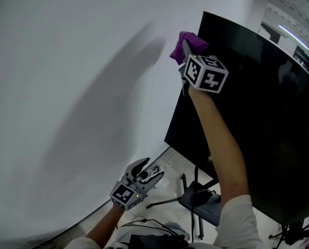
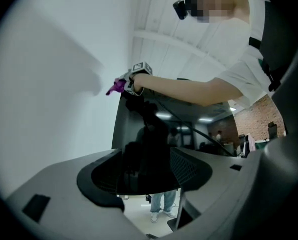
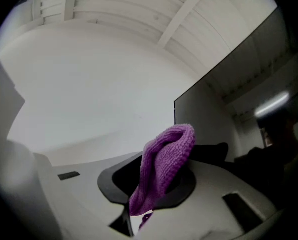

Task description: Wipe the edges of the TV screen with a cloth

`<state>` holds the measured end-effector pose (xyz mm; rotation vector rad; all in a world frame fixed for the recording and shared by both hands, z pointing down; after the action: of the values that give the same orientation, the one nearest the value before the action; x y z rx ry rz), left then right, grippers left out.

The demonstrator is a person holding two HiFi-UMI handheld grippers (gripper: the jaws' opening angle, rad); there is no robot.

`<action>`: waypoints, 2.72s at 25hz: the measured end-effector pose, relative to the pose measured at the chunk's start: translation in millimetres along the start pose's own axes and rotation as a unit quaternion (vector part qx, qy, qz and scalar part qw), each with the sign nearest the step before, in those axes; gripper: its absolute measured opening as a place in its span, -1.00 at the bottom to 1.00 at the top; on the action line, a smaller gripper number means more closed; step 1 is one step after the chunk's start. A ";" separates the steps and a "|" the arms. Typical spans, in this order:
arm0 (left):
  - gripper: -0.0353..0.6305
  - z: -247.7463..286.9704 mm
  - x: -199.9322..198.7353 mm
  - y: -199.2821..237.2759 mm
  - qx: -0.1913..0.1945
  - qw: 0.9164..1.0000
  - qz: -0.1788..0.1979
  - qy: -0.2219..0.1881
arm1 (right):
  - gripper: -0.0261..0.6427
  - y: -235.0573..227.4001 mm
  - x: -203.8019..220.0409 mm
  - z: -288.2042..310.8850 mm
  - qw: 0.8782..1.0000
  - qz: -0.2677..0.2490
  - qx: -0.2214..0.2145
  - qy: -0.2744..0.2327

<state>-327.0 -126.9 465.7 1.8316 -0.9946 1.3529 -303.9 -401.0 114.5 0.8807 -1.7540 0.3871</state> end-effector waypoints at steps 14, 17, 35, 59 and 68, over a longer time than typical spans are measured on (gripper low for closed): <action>-0.05 20.1 -15.7 -19.2 0.047 0.999 0.010 0.002 | -0.72 -24.2 -142.6 7.1 0.994 -0.092 0.050 -0.022; -0.05 28.3 -19.5 -29.7 0.066 0.998 0.009 -0.006 | -0.72 -35.4 -155.5 -15.0 0.991 -0.121 0.056 0.000; -0.05 137.3 -11.1 -203.5 0.344 0.937 -0.061 -0.009 | -0.72 -203.8 -252.5 -349.9 0.941 -0.230 0.249 0.024; -0.05 225.2 26.3 -402.6 0.413 0.905 -0.104 -0.005 | -0.72 -302.8 -181.8 -729.8 0.880 -0.243 0.408 -0.021; -0.05 237.4 27.3 -379.8 0.346 0.936 -0.058 0.010 | -0.72 -245.9 -9.9 -781.8 0.898 -0.014 0.434 -0.073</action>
<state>117.8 -140.1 407.5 2.3180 -0.3940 1.7866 404.0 -61.9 350.4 1.5863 -1.6861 1.1614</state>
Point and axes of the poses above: the fingertips, and each gripper's own axes: z forward along the fingers, y to its left, x out of its underside, the point moved 7 cm from there along -z, backward along the fingers, and after that the axes turned 5 degrees about -y, right-handed, at the moved point
